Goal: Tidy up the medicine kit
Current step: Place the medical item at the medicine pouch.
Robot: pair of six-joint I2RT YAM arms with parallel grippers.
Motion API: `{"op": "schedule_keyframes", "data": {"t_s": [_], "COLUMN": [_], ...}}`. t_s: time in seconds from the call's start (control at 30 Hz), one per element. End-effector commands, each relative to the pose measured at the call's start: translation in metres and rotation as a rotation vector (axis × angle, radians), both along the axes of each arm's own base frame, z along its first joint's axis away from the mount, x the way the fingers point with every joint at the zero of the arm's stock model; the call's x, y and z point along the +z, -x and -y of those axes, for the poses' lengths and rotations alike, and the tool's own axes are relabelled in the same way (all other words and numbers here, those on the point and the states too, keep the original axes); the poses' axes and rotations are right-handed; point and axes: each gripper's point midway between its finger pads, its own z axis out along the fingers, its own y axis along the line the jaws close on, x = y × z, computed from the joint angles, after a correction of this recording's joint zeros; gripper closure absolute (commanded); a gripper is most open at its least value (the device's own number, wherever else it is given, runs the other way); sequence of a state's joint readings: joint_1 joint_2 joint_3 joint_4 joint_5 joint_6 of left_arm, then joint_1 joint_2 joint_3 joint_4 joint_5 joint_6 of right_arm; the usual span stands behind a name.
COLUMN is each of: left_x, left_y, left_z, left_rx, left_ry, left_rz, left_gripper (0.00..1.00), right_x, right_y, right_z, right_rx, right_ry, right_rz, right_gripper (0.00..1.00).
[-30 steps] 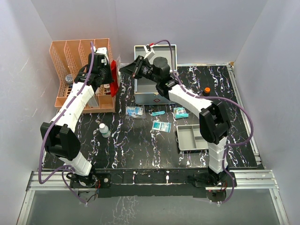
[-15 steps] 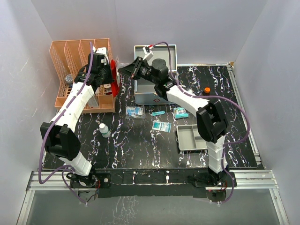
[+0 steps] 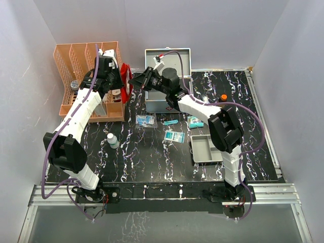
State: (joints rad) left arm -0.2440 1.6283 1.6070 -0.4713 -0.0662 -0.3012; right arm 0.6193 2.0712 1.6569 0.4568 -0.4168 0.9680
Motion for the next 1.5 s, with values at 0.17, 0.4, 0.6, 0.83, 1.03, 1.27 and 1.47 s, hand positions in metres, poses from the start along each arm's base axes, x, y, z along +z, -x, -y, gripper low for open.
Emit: {"op": "schedule_keyframes", "data": {"t_s": [0.17,0.4,0.6,0.83,1.03,1.27,1.47], "left_x": [0.025,0.024,0.019,0.015,0.017,0.015,0.014], "left_y": [-0.004,-0.001,0.004,0.002,0.001,0.004,0.002], "left_z": [0.005,0.002,0.006,0.011,0.012,0.011,0.013], "left_rx": [-0.009,-0.018,-0.024,-0.026,-0.028,-0.028,-0.027], "left_ry": [0.045,0.016,0.041,0.055,0.058,0.055,0.066], "left_rz": [0.055,0.046,0.019,0.012,0.017,0.012,0.013], "left_gripper": [1.0,1.0,1.0,1.0,1.0,1.0,1.0], "right_x": [-0.004,-0.026,-0.031,-0.011,0.003,0.021,0.033], "right_y": [-0.01,-0.019,-0.029,-0.038,-0.042,-0.042,-0.036], "right_z": [-0.001,0.006,0.013,-0.002,-0.014,-0.005,0.001], "right_rx": [-0.019,-0.078,-0.144,-0.167,-0.192,-0.245,-0.266], "right_ry": [0.036,0.158,0.177,0.128,0.122,0.109,0.096], "right_rz": [0.062,0.064,0.08,0.114,0.158,0.196,0.223], "right_gripper": [1.0,1.0,1.0,1.0,1.0,1.0,1.0]}}
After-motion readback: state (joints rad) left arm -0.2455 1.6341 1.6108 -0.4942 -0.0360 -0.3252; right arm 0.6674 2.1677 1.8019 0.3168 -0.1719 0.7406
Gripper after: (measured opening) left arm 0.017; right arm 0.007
